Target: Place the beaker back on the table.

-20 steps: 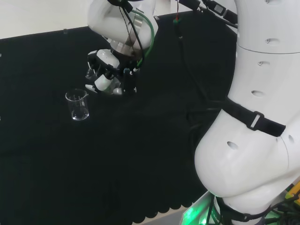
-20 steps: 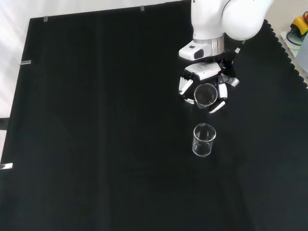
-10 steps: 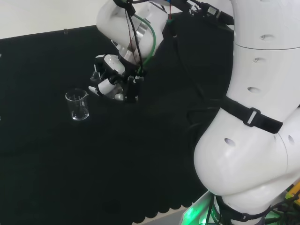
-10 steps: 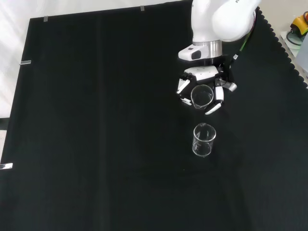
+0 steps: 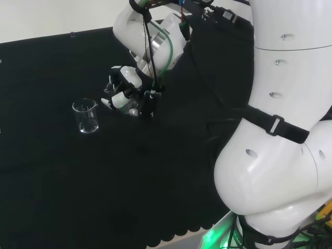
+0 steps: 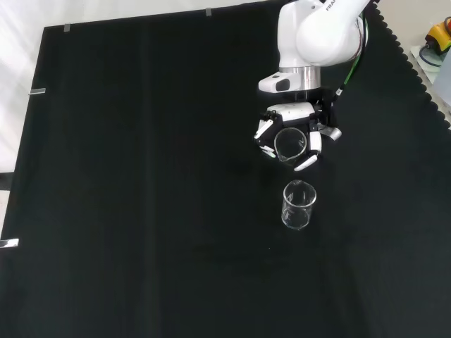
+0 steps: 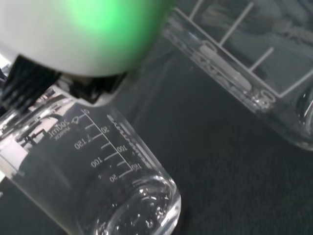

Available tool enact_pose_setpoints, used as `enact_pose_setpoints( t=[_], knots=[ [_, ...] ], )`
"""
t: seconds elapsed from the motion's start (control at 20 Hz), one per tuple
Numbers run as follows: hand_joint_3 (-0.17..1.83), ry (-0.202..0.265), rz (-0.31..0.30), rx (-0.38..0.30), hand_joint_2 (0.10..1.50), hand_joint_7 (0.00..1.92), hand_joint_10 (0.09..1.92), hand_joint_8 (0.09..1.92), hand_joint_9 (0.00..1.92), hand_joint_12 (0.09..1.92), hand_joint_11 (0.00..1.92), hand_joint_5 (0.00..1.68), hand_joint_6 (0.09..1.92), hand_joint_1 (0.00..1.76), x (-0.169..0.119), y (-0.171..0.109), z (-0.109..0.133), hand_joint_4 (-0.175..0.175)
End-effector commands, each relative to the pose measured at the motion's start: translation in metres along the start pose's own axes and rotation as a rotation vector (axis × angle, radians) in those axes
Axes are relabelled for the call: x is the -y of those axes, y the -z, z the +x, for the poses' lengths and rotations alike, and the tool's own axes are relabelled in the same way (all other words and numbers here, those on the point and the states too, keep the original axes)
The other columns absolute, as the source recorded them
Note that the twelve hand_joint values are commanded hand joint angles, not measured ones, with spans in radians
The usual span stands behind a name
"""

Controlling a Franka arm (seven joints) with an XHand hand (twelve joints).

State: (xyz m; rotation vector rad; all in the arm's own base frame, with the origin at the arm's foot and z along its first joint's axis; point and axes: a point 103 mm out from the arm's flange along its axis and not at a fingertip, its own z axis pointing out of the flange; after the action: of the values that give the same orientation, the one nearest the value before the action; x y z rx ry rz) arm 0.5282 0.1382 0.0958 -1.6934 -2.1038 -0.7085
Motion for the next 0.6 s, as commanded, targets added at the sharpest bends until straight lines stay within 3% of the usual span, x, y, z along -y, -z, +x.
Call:
enact_pose_setpoints(
  t=[0.05,0.25,0.6],
  knots=[
    [1.04,0.004,-0.043,-0.005,0.55,1.44,1.19,1.92,1.57,1.03,1.32,0.78,1.92,1.34,-0.003,-0.002,-0.003,-0.175],
    [1.0,-0.018,-0.036,0.015,0.56,1.43,1.13,1.92,1.57,0.96,1.34,0.78,1.92,1.32,-0.002,-0.007,-0.008,-0.175],
    [0.93,-0.042,-0.049,-0.005,0.54,1.45,0.97,1.76,1.54,0.8,1.4,0.78,1.92,1.31,0.0,-0.016,-0.015,-0.175]
  ],
)
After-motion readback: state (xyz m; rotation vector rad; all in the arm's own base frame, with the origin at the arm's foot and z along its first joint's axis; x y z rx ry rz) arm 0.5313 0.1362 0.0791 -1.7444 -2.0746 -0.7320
